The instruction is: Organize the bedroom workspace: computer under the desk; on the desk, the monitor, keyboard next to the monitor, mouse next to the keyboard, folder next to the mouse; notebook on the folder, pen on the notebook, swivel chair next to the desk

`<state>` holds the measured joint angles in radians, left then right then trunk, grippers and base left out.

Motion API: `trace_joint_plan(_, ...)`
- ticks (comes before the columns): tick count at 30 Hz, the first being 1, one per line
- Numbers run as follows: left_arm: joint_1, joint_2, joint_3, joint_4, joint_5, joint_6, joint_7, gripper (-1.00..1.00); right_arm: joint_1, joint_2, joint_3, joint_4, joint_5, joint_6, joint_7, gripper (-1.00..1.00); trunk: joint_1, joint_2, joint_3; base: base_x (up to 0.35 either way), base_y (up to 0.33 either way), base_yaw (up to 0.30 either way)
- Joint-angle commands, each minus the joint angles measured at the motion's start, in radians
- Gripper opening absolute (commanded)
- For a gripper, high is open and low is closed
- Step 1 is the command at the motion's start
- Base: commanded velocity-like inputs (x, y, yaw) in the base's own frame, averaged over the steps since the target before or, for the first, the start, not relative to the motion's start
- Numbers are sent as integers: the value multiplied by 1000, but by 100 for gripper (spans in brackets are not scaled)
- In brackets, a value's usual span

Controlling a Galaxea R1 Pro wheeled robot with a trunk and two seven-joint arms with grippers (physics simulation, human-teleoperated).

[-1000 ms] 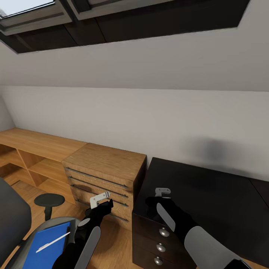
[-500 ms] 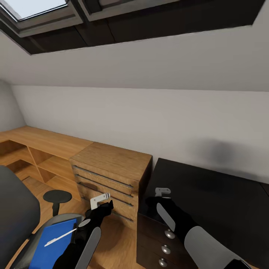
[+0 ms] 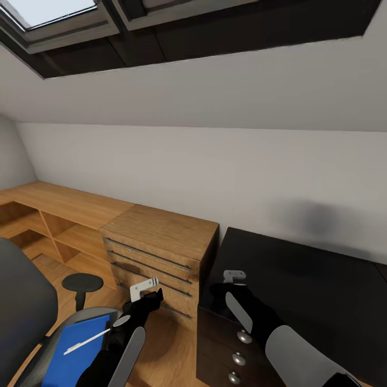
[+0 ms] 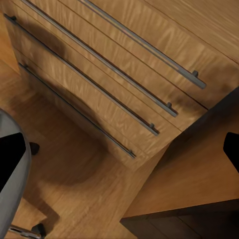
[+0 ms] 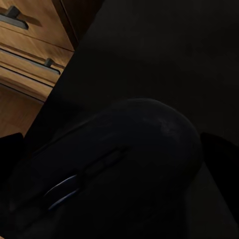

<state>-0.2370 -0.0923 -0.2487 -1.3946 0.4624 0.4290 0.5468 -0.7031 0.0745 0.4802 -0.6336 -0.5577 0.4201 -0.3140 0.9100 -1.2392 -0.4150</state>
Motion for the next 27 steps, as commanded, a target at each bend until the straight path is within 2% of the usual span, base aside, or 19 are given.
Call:
trace_joint_plan(1,-1,0,-1,-1,9,2,8,100,-1,-1,5,-2,-11,2,-8,-100,0,-1,-1,0,0,0)
trace_joint_plan(11,-1,0,-1,-1,9,2,8,100,-1,-1,6,-1,-10,2,-12,-100,0,-1,-1,0,0,0)
trace_joint_plan(12,-1,0,-1,-1,9,2,8,100,-1,-1,6,-1,-9,2,-14,100,0,-1,-1,0,0,0)
trace_joint_plan(21,-1,2,-1,-1,9,2,8,100,-1,-1,6,-1,-8,2,-16,100,0,-1,-1,0,0,0)
trace_joint_plan(27,-1,2,-2,-1,9,2,8,100,-1,-1,6,-1,-8,2,-14,100,-23,41,18,0,0,0)
